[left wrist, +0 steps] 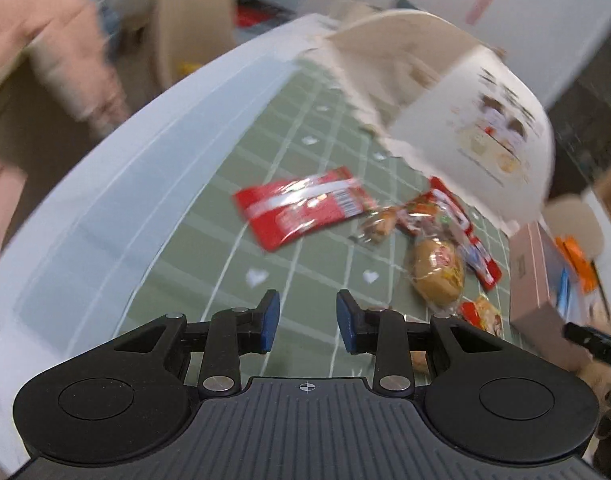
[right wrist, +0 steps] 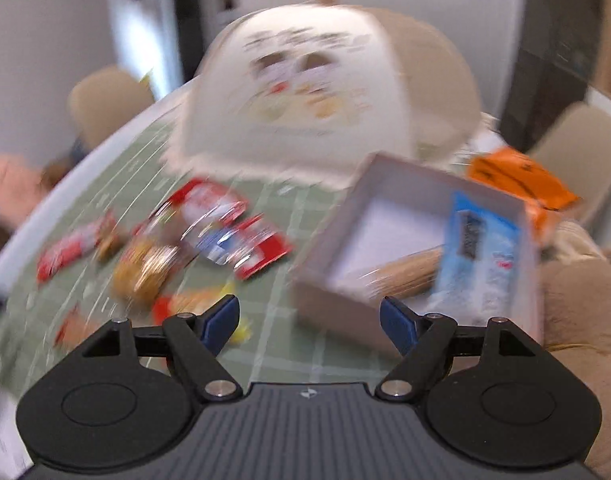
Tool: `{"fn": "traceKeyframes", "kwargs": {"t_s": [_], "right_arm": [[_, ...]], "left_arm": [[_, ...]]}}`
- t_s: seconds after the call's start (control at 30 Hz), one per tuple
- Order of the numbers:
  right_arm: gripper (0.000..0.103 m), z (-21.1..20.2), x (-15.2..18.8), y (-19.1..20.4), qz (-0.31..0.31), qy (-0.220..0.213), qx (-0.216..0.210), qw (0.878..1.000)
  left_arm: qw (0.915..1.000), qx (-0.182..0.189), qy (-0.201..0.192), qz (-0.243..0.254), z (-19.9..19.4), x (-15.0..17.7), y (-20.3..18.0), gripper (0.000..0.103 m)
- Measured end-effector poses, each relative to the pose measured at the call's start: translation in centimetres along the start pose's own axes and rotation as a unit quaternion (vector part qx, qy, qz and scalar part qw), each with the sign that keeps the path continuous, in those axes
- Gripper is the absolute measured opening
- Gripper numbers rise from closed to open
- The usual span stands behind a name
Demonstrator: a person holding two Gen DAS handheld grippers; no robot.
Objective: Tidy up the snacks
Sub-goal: 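Drop the peanut snack into the pink box with the left tool while the right drops the blue bag, then grasp the clear-wrapped pastry slice with the left tool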
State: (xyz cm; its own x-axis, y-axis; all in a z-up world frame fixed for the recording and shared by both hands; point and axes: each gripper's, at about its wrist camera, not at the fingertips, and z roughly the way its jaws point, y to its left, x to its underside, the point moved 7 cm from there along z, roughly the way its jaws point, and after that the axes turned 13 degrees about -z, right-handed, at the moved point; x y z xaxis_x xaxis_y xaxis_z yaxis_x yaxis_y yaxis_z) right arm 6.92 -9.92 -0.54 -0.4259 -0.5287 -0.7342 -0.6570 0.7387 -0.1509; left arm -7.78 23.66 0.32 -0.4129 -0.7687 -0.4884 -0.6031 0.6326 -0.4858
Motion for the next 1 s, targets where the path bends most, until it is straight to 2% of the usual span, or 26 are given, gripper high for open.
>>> {"fn": "traceKeyframes", "kwargs": {"t_s": [0.13,0.2,0.27,0.33,0.4,0.5,0.53,0.63,0.7,0.77,0.83,0.93,1.0], "right_arm": [[0.078,0.0,0.8,5.0,-0.052,0.005,-0.041,0.998],[0.078,0.0,1.4,6.8,-0.058,0.012,-0.065,0.996],[0.078,-0.3,1.8,8.1,-0.072,0.013,-0.075,0.994],[0.078,-0.4,1.7,8.2,-0.078,0.012,-0.071,0.994],[0.078,-0.4,1.5,7.8,-0.071,0.014,-0.065,0.995],[0.078,0.2,1.0,7.1,-0.068,0.013,-0.059,0.996],[0.077,0.6,0.8,7.0,-0.069,0.012,-0.057,0.996],[0.066,2.6,0.1,7.1,-0.075,0.023,-0.050,0.996],[0.065,3.6,0.0,7.3,-0.062,0.037,-0.048,0.996],[0.065,3.4,0.2,7.7,-0.041,0.039,-0.070,0.996],[0.065,2.6,0.8,7.6,-0.026,0.032,-0.082,0.996],[0.066,1.0,2.3,6.4,-0.020,0.026,-0.066,0.997],[0.066,0.1,3.5,4.8,-0.014,0.032,-0.052,0.998]], "left_arm": [[0.9965,0.016,0.022,0.079,2.2,-1.0,-3.1,0.035],[0.9913,0.039,0.061,0.110,3.3,-0.1,-5.3,0.035],[0.9871,0.067,0.094,0.111,3.7,1.5,-6.6,0.035],[0.9866,0.066,0.125,0.081,4.1,2.8,-6.9,0.035],[0.9859,0.070,0.151,0.013,4.1,4.0,-6.3,0.035],[0.9731,0.099,0.198,-0.064,4.4,5.8,-6.1,0.035],[0.9720,0.099,0.200,-0.071,4.6,6.0,-6.2,0.035],[0.9835,0.073,0.153,-0.062,5.8,4.4,-6.6,0.033],[0.9904,0.057,0.118,-0.046,6.8,2.7,-7.4,0.033],[0.9943,0.040,0.098,-0.014,7.5,1.8,-8.3,0.034],[0.9957,0.021,0.090,0.006,7.1,1.9,-9.0,0.034],[0.9961,0.022,0.086,0.003,4.8,3.1,-9.3,0.034],[0.9929,0.025,0.113,-0.026,3.9,4.8,-8.8,0.034]]}}
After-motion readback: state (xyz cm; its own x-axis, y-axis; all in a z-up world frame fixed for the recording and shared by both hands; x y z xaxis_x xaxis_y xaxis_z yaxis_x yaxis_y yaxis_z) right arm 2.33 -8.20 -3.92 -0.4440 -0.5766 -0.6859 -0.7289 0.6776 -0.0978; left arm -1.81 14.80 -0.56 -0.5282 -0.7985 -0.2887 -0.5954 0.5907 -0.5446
